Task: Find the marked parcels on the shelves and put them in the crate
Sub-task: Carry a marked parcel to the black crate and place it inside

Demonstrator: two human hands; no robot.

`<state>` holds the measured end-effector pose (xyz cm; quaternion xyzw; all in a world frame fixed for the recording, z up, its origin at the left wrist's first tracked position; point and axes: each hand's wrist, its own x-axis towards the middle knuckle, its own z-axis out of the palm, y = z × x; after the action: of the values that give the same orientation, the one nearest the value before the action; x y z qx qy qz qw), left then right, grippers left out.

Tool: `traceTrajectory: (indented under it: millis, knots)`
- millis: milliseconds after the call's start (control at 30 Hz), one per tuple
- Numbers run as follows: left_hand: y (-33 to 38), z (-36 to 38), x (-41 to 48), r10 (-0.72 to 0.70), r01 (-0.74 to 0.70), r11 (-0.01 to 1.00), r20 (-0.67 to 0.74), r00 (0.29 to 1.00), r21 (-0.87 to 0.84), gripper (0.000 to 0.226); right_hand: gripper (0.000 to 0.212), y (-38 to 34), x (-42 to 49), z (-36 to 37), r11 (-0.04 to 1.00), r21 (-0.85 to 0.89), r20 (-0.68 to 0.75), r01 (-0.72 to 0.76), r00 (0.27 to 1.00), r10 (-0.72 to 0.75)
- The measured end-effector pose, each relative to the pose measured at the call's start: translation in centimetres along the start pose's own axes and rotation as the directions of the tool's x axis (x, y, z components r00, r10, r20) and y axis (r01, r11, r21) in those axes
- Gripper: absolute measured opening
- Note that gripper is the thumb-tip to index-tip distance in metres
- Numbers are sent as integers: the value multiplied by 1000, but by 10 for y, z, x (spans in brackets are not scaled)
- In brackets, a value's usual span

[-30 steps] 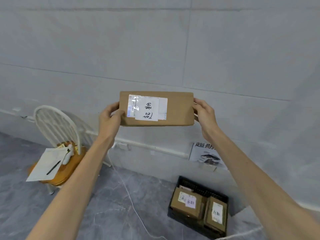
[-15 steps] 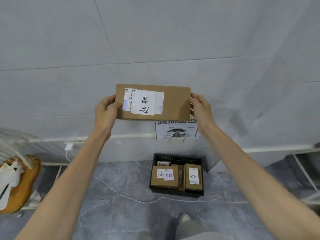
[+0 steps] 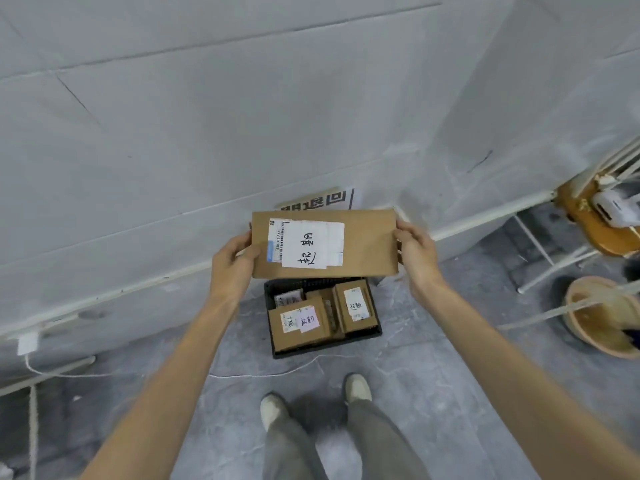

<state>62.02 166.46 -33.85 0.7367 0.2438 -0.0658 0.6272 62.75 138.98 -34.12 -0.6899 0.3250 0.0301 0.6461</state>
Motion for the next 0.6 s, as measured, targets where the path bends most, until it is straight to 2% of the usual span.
traceTrajectory:
  millis: [200, 400, 600]
  knots:
    - [-45, 25, 41, -56, 26, 982, 159, 986, 188, 34, 15, 70, 18, 4, 992, 49, -183, -114, 976, 122]
    - [-104, 50, 94, -126, 67, 959, 203, 971, 276, 34, 20, 132, 61, 14, 983, 47, -220, -176, 958, 182]
    - [-175, 86, 136, -183, 129, 957, 197, 963, 262, 28, 26, 188, 124, 19, 979, 1, -236, -205, 951, 199]
